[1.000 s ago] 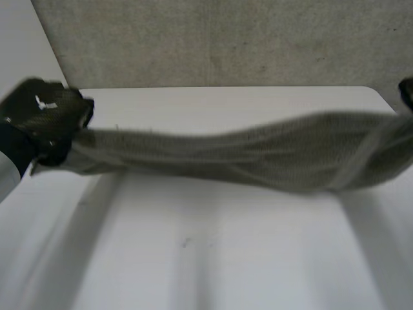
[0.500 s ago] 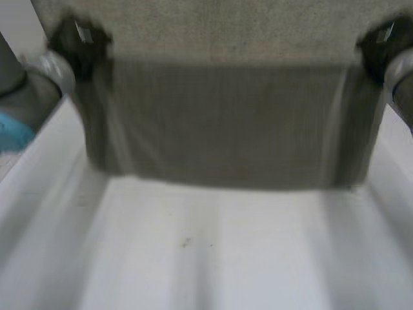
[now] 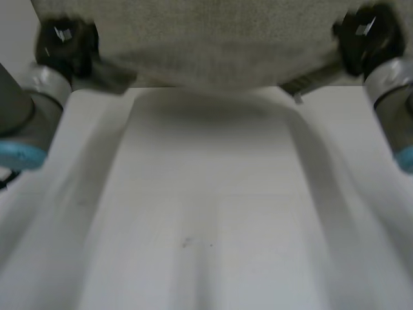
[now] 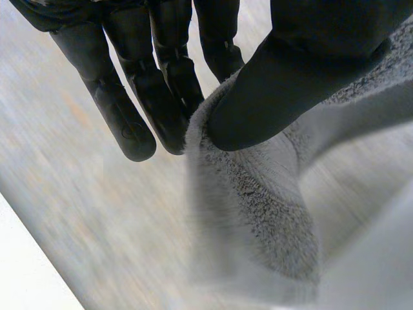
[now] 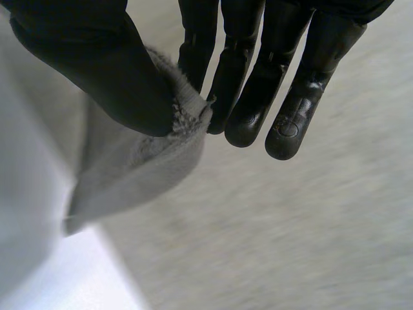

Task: Fold the towel.

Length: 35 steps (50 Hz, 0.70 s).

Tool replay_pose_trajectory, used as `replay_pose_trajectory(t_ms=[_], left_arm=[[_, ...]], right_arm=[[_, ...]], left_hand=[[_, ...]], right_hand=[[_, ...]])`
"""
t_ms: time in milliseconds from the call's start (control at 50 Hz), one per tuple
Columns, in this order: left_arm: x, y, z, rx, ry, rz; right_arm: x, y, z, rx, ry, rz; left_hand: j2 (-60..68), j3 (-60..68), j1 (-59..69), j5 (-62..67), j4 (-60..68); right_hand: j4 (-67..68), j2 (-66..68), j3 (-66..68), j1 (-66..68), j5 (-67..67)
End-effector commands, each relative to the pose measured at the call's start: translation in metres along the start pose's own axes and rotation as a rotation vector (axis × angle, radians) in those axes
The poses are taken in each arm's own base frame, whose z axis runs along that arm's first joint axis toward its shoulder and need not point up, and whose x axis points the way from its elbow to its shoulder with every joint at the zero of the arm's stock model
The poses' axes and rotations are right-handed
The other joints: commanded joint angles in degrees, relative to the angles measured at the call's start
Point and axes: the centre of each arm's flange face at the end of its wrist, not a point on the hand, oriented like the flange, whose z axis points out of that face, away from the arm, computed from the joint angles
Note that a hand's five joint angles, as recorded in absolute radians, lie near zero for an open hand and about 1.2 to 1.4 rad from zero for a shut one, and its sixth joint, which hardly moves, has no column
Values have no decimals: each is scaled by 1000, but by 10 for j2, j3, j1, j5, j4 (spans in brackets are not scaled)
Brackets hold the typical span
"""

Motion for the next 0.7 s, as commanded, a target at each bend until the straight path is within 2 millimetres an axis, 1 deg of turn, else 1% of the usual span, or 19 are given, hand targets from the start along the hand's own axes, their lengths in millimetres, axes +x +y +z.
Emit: replay_pose_trajectory(t_ms=[20,60,80,100,120,160,220,260,280,300,320,340,380,400,440,500,600,660,700], left_arm=[[35,87,-42,-228,108,-23],[44,103,-55,-279,145,-16],[44,103,-55,-280,145,-16],[50,113,-69,-325,177,6],[50,113,-69,-325,177,6],[55,125,-96,-405,229,95],[52,124,-107,-433,243,142],[40,117,-130,-508,266,232],[39,117,-130,-508,266,232],[35,113,-142,-557,286,265],[31,109,-157,-624,322,295],[31,109,-158,-624,322,295],[28,92,-189,-761,433,343],[28,92,-189,-761,434,343],[26,67,-212,-847,550,367],[24,56,-215,-846,586,364],[17,37,-184,-646,559,350],[16,37,-176,-610,542,344],[16,48,-157,-574,499,307]], right_arm=[[-60,69,-29,-219,-205,11],[-70,79,-37,-266,-247,1],[-75,87,-44,-308,-281,-10],[-77,89,-49,-339,-308,-24],[-77,89,-50,-339,-308,-24],[-76,89,-57,-373,-336,-38],[-68,78,-75,-444,-398,-46],[-64,71,-85,-479,-433,-54],[-59,67,-99,-536,-488,-68],[-59,67,-99,-537,-489,-68],[-52,67,-115,-613,-552,-86],[-52,67,-116,-614,-553,-86],[-36,59,-141,-692,-631,-145],[-36,59,-141,-692,-631,-145],[-23,50,-159,-709,-672,-202],[-15,47,-162,-682,-652,-226],[-11,48,-153,-649,-602,-231],[-15,59,-139,-636,-554,-199],[-19,67,-130,-632,-529,-175]], left_hand=[[102,103,112,105,102],[102,103,112,105,102],[102,103,112,105,102],[102,103,112,105,102],[102,103,112,105,102],[102,103,112,105,102],[102,103,112,105,102],[102,103,112,105,102],[102,103,112,105,102],[102,103,112,105,102],[102,103,112,105,102],[102,103,112,105,102],[102,103,112,105,102],[102,103,112,105,102],[102,103,112,105,102],[102,103,112,105,102],[102,103,112,105,102],[102,103,112,105,102],[102,103,112,105,102]], right_hand=[[115,123,120,245,133],[115,123,120,245,133],[115,123,120,245,133],[115,123,120,245,133],[115,123,120,245,133],[115,123,120,245,133],[115,123,120,245,133],[115,123,120,245,133],[115,123,120,245,133],[115,123,120,245,133],[115,123,120,245,133],[115,123,120,245,133],[115,123,120,245,133],[115,123,120,245,133],[115,123,120,245,133],[115,123,120,245,133],[115,123,120,245,133],[115,123,120,245,133],[115,123,120,245,133]])
